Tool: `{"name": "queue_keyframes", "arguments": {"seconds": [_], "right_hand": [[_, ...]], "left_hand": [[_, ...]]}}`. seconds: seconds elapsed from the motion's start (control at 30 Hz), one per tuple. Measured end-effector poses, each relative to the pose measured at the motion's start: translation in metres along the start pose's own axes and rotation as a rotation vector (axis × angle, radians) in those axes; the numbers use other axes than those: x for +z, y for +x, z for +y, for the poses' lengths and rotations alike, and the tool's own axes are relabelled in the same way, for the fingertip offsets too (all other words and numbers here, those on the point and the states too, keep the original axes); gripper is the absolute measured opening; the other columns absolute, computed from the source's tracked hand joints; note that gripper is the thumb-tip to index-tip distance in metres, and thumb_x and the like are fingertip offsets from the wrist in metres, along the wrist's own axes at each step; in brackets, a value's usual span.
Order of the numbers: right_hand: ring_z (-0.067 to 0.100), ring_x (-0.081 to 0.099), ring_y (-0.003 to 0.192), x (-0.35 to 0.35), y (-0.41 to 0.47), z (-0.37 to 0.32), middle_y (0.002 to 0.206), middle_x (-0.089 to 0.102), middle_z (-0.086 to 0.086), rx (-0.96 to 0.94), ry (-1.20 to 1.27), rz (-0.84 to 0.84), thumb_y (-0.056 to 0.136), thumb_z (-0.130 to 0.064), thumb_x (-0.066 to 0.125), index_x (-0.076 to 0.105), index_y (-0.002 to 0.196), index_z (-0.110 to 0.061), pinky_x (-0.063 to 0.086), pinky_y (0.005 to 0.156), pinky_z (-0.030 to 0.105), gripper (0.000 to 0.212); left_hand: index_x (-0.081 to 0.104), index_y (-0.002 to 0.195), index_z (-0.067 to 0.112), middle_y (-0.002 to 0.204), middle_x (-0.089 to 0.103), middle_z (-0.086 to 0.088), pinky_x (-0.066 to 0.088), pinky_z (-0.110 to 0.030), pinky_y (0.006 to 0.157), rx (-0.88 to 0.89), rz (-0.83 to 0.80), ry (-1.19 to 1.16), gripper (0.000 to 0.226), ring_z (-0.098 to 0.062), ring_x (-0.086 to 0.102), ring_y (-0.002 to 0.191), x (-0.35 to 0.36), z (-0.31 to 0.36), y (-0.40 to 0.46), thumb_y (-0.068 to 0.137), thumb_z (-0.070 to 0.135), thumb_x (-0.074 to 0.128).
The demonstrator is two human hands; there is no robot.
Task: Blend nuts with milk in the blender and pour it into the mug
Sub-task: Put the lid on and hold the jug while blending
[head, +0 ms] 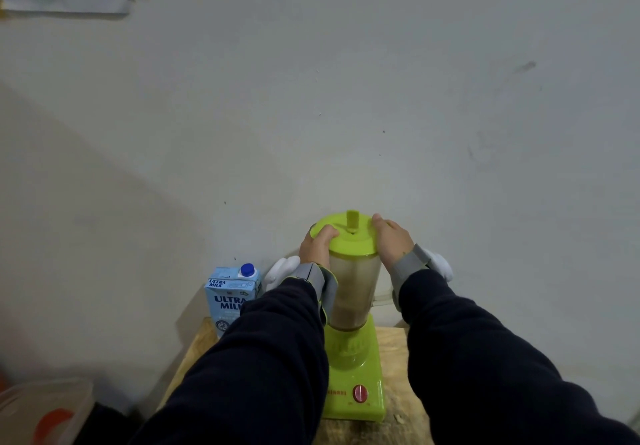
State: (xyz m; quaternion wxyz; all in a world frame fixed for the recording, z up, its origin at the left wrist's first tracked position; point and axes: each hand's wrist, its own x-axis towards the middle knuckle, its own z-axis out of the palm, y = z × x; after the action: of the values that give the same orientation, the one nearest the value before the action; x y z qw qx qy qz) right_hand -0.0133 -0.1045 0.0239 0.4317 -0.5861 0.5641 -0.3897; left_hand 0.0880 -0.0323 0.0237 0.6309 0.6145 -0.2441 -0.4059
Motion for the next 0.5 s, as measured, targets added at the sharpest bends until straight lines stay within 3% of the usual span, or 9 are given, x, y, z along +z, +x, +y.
{"name": "queue_keyframes", "arguments": {"seconds": [0.1, 0.2, 0.3, 0.37, 0.43, 0.5], "right_hand": [[0.03, 0.054, 0.112, 0.002, 0.005, -0.004, 0.131, 0.057, 0.016, 0.111, 0.016, 0.079, 0.101, -0.034, 0.028, 0.057, 0.124, -0.002, 0.036, 0.09, 0.032, 0.049], [0.031, 0.053, 0.102, 0.005, 0.011, 0.009, 0.116, 0.057, 0.02, 0.219, 0.166, 0.215, 0.101, -0.03, 0.026, 0.058, 0.12, 0.004, 0.038, 0.09, 0.035, 0.051], [0.03, 0.052, 0.095, 0.006, 0.012, 0.064, 0.114, 0.059, 0.02, 0.367, 0.27, 0.23, 0.101, -0.027, 0.027, 0.057, 0.122, 0.008, 0.04, 0.076, 0.031, 0.05], [0.032, 0.054, 0.1, 0.004, 0.004, 0.106, 0.12, 0.058, 0.02, 0.416, 0.059, 0.091, 0.1, -0.017, 0.035, 0.053, 0.125, 0.01, 0.045, 0.073, 0.03, 0.041], [0.026, 0.048, 0.08, 0.0, -0.011, 0.138, 0.1, 0.059, 0.017, 0.426, -0.196, -0.136, 0.097, -0.01, 0.043, 0.046, 0.131, 0.011, 0.036, 0.059, 0.022, 0.04], [0.014, 0.041, 0.063, -0.001, -0.029, 0.159, 0.076, 0.048, 0.004, 0.484, -0.367, -0.331, 0.095, -0.012, 0.049, 0.046, 0.133, 0.008, 0.034, 0.056, 0.02, 0.043]], "left_hand": [[0.054, 0.097, 0.014, 0.074, 0.047, 0.004, 0.035, -0.03, 0.065, 0.004, -0.006, 0.011, 0.014, -0.024, 0.044, 0.089, 0.0, 0.002, -0.001, 0.087, 0.024, 0.055], [0.053, 0.099, 0.016, 0.073, 0.046, 0.007, 0.035, -0.029, 0.067, 0.018, 0.001, 0.009, 0.013, -0.024, 0.046, 0.09, 0.0, 0.003, -0.002, 0.088, 0.022, 0.055], [0.053, 0.099, 0.016, 0.079, 0.052, 0.002, 0.036, -0.026, 0.064, 0.018, 0.01, -0.006, 0.012, -0.023, 0.046, 0.089, 0.001, 0.003, -0.001, 0.088, 0.021, 0.054], [0.056, 0.1, 0.016, 0.082, 0.053, 0.0, 0.037, -0.027, 0.067, 0.02, 0.019, -0.025, 0.013, -0.022, 0.046, 0.088, 0.002, 0.003, -0.001, 0.088, 0.019, 0.054], [0.058, 0.101, 0.016, 0.073, 0.049, 0.004, 0.035, -0.024, 0.059, 0.034, 0.028, -0.021, 0.014, -0.022, 0.045, 0.084, 0.003, 0.002, -0.001, 0.088, 0.019, 0.054], [0.055, 0.098, 0.016, 0.07, 0.046, 0.007, 0.032, -0.022, 0.056, 0.031, 0.034, -0.011, 0.01, -0.021, 0.045, 0.078, 0.004, 0.001, 0.0, 0.088, 0.019, 0.054]]}}
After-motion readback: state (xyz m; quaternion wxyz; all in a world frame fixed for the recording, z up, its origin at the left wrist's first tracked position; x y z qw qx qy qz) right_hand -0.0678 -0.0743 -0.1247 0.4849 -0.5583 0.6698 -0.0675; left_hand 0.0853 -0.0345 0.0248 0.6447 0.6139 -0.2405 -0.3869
